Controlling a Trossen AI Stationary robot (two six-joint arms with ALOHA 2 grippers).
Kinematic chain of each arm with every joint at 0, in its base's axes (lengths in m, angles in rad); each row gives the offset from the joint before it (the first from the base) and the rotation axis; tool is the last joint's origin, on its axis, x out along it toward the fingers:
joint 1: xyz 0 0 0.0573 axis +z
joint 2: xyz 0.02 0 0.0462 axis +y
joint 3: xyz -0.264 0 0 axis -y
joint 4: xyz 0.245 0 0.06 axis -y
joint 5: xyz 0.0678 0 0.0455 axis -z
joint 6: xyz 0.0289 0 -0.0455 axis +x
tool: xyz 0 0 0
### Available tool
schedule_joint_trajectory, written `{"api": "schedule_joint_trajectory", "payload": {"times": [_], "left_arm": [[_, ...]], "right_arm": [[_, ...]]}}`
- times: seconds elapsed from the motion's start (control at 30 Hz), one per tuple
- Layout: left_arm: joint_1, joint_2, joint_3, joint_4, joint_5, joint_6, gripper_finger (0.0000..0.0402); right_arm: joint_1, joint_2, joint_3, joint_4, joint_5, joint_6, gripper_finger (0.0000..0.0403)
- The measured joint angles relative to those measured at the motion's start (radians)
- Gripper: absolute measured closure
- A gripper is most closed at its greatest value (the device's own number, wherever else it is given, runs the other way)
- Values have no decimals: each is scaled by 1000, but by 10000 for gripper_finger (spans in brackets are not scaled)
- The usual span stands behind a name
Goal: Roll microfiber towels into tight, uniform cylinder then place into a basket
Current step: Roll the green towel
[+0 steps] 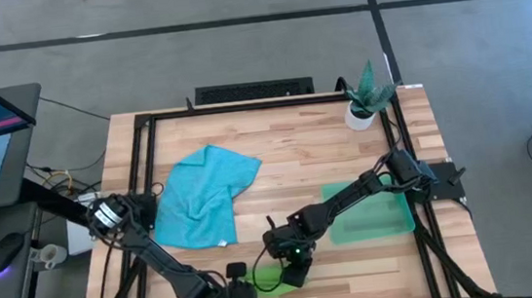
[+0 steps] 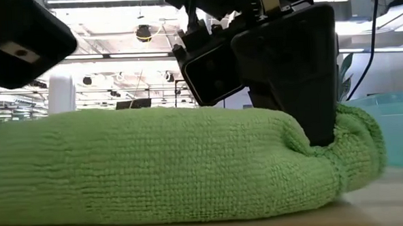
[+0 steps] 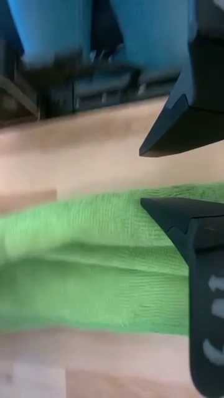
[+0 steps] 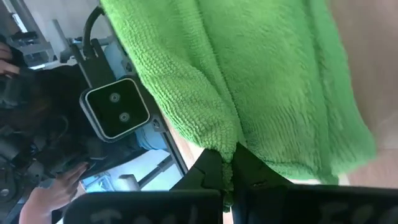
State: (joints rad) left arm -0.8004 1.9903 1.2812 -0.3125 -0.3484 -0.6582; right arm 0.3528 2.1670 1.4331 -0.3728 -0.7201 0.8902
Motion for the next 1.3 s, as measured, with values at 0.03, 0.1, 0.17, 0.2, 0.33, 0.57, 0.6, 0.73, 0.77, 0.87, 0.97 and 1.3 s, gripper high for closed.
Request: {"api": "schedule_joint_trajectory", "payload": {"times": [0.03,0.1,0.17,0.2,0.33,0.57,0.6,0.73,0.77,0.87,0.97,1.3], "left_arm": [[3,0,0,-4,-6,-1,292],[14,0,0,-18,-12,-16,292],[23,0,0,-40,-21,-27,292],[27,0,0,-47,-27,-29,292],[33,0,0,-46,-31,-23,292],[6,-1,0,-37,-33,-39,292],[-2,-6,0,-44,-43,-39,292],[-27,-57,0,-86,-146,-41,292],[-31,-71,1,-99,-181,-42,292],[-29,-109,1,-152,-273,-39,292],[-7,-115,1,-176,-284,1,292],[79,-1,-10,-147,-105,75,292]], "right_arm": [[0,0,0,0,-1,0,386],[0,0,0,-2,-1,0,388],[0,0,0,-4,-1,0,388],[0,0,0,-8,-1,-2,388],[0,0,0,-18,4,-18,387],[1,0,0,-17,11,-37,388],[4,0,0,-17,11,-44,388],[21,0,0,-15,15,-60,387],[26,0,0,-16,15,-60,388],[37,0,0,-12,15,-61,388],[44,0,0,-7,16,-61,387],[51,0,0,-6,18,-88,386]]}}
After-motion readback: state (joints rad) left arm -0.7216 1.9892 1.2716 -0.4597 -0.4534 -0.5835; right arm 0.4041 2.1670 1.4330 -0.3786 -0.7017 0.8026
